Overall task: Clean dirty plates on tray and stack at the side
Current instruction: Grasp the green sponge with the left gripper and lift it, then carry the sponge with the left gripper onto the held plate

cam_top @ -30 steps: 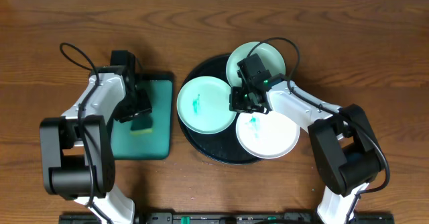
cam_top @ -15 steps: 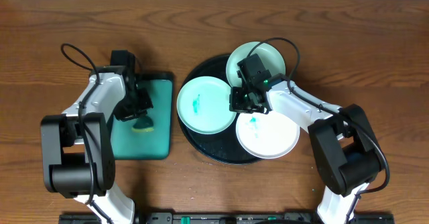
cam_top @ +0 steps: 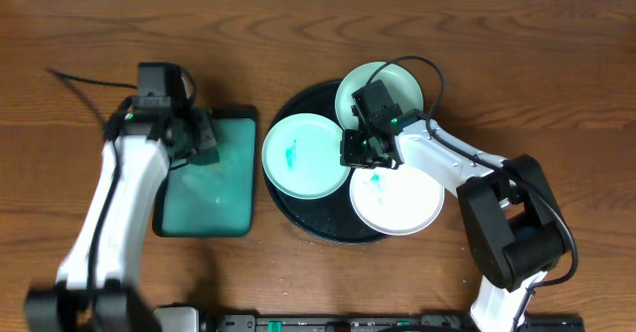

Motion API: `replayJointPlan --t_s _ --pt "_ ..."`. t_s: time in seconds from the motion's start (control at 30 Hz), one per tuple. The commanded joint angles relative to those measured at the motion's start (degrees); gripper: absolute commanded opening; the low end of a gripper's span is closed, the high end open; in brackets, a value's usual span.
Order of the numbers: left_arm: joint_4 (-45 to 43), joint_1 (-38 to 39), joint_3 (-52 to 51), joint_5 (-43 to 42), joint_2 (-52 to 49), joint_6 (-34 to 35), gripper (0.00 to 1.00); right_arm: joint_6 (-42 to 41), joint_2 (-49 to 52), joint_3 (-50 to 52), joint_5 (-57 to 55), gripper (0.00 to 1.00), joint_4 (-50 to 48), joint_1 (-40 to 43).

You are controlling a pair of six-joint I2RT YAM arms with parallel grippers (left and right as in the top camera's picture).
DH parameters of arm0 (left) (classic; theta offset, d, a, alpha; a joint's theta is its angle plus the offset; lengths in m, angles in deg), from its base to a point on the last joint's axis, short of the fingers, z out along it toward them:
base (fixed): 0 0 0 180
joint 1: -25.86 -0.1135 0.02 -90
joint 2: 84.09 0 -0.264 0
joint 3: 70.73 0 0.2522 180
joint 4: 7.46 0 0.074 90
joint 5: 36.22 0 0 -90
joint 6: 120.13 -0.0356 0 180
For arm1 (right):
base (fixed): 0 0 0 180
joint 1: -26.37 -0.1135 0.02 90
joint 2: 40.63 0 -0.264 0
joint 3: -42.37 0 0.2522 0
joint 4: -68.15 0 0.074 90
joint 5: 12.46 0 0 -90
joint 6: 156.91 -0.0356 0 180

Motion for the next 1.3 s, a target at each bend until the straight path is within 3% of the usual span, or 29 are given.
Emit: replayJointPlan --t_s 0.0,0.4,0.83,1.27 --pt "-0.42 1.49 0.09 5.31 6.49 -3.52 0.07 1.75 1.60 1.55 -0.59 0.01 1.51 -0.68" --pt "-4.42 9.11 0.09 13.62 18.58 -9.16 0.07 2.25 1.60 1.55 -1.46 0.01 1.53 -0.68" --pt "-4.37 10.23 0.09 15.50 18.64 -11.04 0.07 2.51 1.60 1.55 -1.46 0.01 1.53 -0.68" --pt "-3.06 10.23 0.07 15.58 14.34 -20.37 0.07 2.51 1.60 1.55 -1.46 0.01 1.31 -0.68"
